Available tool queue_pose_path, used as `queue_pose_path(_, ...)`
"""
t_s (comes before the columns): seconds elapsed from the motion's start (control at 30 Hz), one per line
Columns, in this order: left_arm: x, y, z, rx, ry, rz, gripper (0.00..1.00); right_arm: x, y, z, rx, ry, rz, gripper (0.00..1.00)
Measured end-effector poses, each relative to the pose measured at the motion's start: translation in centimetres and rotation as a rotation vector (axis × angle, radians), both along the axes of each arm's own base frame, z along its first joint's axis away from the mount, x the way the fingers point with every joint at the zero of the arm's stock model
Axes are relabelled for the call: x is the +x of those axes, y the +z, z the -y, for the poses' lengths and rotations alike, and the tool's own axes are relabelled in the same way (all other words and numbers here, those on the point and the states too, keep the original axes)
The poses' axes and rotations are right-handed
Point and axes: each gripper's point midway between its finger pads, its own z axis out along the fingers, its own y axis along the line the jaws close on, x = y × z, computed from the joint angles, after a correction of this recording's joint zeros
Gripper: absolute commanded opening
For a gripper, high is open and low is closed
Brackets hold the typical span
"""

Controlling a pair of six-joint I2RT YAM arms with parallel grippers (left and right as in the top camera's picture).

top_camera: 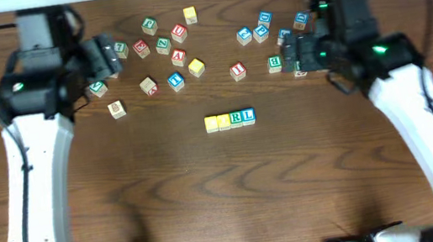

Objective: Spell out CORL

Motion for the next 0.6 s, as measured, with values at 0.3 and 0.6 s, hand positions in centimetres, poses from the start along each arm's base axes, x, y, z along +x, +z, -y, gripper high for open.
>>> queue_pose_path(0.3,-1.1,0.8,-1.6,0.001,0.041,0.007,0.95,-3.7,7.2,5.8,0.008,-0.136,0.165,0.99)
queue_pose_path(0.6,-1.1,0.8,-1.6,0.001,0.041,0.007,0.96,-5.5,8.6,7.2,0.005,-0.172,0.189,0.99)
